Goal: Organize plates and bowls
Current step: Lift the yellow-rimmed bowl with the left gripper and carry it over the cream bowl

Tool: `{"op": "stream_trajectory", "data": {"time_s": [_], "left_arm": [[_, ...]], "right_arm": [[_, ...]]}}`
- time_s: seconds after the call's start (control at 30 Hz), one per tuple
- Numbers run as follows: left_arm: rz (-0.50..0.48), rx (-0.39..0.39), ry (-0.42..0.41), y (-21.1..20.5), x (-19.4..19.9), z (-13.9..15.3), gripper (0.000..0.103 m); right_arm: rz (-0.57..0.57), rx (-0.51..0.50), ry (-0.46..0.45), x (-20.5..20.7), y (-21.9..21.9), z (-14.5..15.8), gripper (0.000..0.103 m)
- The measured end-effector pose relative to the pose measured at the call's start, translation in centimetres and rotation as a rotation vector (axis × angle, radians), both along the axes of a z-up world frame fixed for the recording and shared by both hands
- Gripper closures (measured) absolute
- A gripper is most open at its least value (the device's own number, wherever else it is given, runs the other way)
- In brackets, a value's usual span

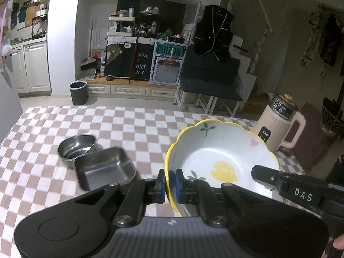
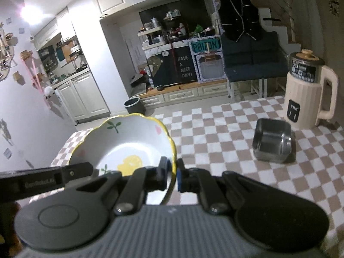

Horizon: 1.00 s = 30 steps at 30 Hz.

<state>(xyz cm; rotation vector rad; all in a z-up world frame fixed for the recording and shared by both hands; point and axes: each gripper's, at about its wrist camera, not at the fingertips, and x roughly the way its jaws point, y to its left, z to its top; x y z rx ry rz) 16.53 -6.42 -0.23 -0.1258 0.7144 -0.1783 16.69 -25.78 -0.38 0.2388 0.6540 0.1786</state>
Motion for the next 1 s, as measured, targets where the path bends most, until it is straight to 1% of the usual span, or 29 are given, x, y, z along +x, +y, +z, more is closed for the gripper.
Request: {"op": "stream_trajectory", "data": {"time_s": [0.27,0.37,0.43,0.53,0.6,0.67,0.83,1.0], "left_arm": [[0.026,0.011,0.02,3.6,-2.3,-2.2,0.095],[0.052,-0.022,0.041,5.2,-2.6,-3.1,0.095],[0.068,-0.027,0.042,6.0,-2.8,-3.4,0.096],[0.098,0.005,0.035,6.9,-3.2,-3.6,0.095],[0.115,0.002,0.04,7.8,-3.3,-3.7,0.095],[0.129,-0.001,0.048,8.7,-3.4,-3.9,0.096],[0.144,0.009,0.07,10.6,-3.7,-4.9,0.095],[0.151,0.015,0.114,12.0,-3.6,-6.2,0.095]], "right_arm": [[0.039,0.022,0.037,-1.4,3.3,-2.3,0.093],[0.048,0.049,0.059,-1.1,4.2,-3.3,0.093],[0.06,0.067,0.075,-1.3,4.8,-3.9,0.093],[0.094,0.049,0.082,-1.4,6.4,-4.2,0.093],[0.116,0.031,0.077,-1.2,7.3,-4.3,0.093],[0.134,0.034,0.086,-1.1,8.1,-4.6,0.093],[0.187,0.022,0.124,-0.8,10.0,-5.6,0.093],[0.215,0.015,0.179,-0.5,11.3,-6.7,0.093]]}}
